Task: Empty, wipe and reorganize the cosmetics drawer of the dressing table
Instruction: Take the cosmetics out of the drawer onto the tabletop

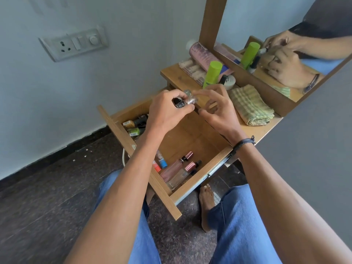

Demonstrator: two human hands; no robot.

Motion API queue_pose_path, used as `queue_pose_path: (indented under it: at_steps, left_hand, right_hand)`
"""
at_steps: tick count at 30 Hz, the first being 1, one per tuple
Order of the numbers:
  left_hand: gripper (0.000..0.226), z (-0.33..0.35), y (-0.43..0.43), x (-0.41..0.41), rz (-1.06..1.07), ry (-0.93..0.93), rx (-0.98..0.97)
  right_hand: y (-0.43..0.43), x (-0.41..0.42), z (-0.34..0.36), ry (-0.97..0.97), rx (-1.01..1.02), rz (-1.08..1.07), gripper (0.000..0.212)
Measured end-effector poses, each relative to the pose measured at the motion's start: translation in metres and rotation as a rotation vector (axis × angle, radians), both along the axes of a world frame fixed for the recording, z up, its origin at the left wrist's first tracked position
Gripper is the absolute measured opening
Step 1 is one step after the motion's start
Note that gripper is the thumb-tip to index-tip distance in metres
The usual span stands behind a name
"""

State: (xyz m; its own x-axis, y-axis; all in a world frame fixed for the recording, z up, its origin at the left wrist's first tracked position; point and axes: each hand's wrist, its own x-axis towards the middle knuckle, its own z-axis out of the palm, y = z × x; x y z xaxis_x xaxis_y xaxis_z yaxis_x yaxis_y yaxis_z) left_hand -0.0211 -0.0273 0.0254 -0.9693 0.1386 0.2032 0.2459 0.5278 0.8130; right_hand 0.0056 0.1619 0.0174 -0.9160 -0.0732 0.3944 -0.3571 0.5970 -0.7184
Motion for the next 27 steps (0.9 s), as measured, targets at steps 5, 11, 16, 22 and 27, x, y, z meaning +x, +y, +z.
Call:
queue_pose_path:
  at_steps: [5,11,16,22,27]
  left_hand:
    - [0.031,-0.010,0.008,0.004,0.010,-0.142,0.170]
    - [0.026,-0.011,0.014,0.005,-0.046,-0.175,0.328]
    - [0.025,-0.013,0.013,0.000,-0.047,-0.193,0.475]
    - [0.017,-0.016,0.012,0.000,0.036,-0.123,0.577]
    - [0.021,-0.014,0.014,0.002,0.041,-0.106,0.509]
  right_hand:
    - [0.000,-0.001,0.001,-0.045,-0.002,-0.015,0.031]
    - [0.001,-0.001,0.003,-0.130,-0.171,-0.070,0.027]
    - [0.006,-0.004,-0.002,-0.127,-0.378,-0.173,0.027]
    - [0.016,-0.008,-0.001,-0.073,-0.704,-0.291,0.033]
    - [0.016,-0.009,-0.001,-0.045,-0.719,-0.303,0.033]
